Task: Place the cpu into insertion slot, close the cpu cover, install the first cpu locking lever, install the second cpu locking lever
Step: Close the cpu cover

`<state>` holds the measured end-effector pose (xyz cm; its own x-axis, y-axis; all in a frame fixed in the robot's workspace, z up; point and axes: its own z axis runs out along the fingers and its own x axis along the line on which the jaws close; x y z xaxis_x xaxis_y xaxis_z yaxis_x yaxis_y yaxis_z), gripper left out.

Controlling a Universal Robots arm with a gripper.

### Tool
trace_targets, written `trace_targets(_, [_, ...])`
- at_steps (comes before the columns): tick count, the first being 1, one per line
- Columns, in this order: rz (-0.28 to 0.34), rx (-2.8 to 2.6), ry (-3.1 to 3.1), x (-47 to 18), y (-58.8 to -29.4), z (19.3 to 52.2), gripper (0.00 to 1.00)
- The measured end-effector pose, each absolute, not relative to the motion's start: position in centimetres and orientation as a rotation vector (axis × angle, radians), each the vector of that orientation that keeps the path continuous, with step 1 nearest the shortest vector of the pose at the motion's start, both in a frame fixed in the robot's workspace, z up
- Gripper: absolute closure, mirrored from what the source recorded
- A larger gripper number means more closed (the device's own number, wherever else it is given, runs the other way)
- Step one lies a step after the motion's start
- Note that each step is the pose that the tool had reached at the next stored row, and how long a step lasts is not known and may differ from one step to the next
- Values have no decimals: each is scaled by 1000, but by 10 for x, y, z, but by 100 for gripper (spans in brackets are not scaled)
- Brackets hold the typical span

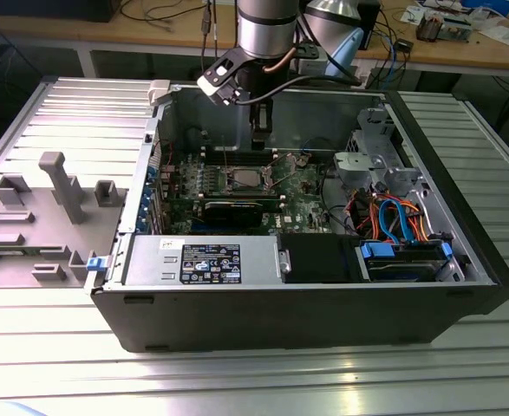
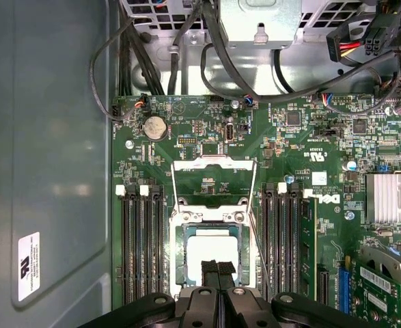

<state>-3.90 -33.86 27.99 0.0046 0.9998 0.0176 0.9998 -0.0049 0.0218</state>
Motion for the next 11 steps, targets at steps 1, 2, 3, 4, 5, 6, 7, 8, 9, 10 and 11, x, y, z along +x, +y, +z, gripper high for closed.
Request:
trace_targets(1, [44,2224,2214,-39,-339,280,89])
trace_targets(2, [44,2225,2214,-39,-339,280,89])
trace_targets(3, [44,2224,2214,-39,-339,280,89])
trace_targets(4, [44,2224,2214,-38,-339,280,89])
trace_targets(5, [44,2224,2214,-38,-339,280,89])
trace_targets(6, [44,2224,2214,-38,-339,280,89])
trace_targets(7, [44,2224,2214,-38,-339,280,89])
trace_targets(8, [44,2224,2214,-38,-339,280,89])
trace_targets(9, [44,2224,2214,-37,-339,280,89])
trace_targets(10, [44,2224,2214,-37,-339,280,89])
trace_targets(11, [44,2224,2214,-37,-339,280,89])
